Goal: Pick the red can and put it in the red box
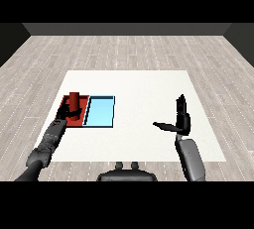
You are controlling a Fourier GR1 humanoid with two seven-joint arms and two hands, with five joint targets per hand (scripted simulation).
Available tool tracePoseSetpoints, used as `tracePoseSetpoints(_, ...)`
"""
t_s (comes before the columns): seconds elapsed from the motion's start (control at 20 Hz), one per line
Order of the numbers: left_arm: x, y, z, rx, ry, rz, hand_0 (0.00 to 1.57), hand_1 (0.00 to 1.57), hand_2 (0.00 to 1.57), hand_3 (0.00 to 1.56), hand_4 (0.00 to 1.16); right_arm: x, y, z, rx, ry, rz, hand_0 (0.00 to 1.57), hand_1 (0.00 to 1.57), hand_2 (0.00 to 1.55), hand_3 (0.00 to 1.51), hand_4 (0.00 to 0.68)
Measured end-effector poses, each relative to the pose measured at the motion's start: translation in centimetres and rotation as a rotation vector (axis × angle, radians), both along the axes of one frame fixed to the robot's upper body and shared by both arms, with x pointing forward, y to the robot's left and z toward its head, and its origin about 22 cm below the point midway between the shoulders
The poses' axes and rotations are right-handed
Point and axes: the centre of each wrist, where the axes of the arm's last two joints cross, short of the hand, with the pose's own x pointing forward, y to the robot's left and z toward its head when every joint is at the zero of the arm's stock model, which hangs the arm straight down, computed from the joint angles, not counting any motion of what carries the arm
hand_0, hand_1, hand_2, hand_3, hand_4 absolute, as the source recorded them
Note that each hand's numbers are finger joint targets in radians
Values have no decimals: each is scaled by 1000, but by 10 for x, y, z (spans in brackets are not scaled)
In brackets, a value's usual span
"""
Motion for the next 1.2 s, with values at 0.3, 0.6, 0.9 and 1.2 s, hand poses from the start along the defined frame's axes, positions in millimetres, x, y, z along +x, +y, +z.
tracePoseSetpoints(0.3, 0, 9, 3, 66, 142, -93, 0, 0, 0, 0, 0, 1, 1, -3, 0, -8, 8, 0, 0, 0, 0, 0)
tracePoseSetpoints(0.6, 3, 22, 16, 67, 98, -25, 0, 0, 0, 0, 0, -2, 0, -7, 17, -24, 28, 0, 0, 0, 0, 0)
tracePoseSetpoints(0.9, 20, 14, 38, -75, -354, -16, 0, 0, 0, 0, 0, -5, -2, -8, 57, -41, 48, 0, 0, 0, 0, 0)
tracePoseSetpoints(1.2, 50, -44, 58, -343, -779, -211, 0, 0, 0, 0, 0, -10, 7, -9, 105, -36, 150, 0, 0, 0, 0, 0)
